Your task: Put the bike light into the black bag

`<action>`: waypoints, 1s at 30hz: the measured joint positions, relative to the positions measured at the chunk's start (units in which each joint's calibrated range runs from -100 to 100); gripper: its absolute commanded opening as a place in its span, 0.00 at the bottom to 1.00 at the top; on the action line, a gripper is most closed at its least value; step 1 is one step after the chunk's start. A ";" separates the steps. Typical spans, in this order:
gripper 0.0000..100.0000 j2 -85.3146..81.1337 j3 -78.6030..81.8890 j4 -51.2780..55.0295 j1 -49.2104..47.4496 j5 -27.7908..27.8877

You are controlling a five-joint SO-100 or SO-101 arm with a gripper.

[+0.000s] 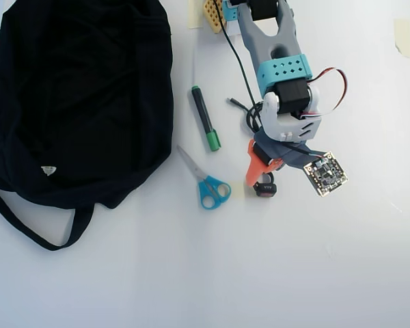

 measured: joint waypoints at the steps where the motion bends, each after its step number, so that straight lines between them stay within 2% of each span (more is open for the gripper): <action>1: 0.27 0.08 -0.08 0.00 -0.07 -0.39; 7: 0.27 0.17 -0.16 0.00 -0.81 -2.20; 30: 0.28 6.48 -1.02 -0.60 0.44 -1.86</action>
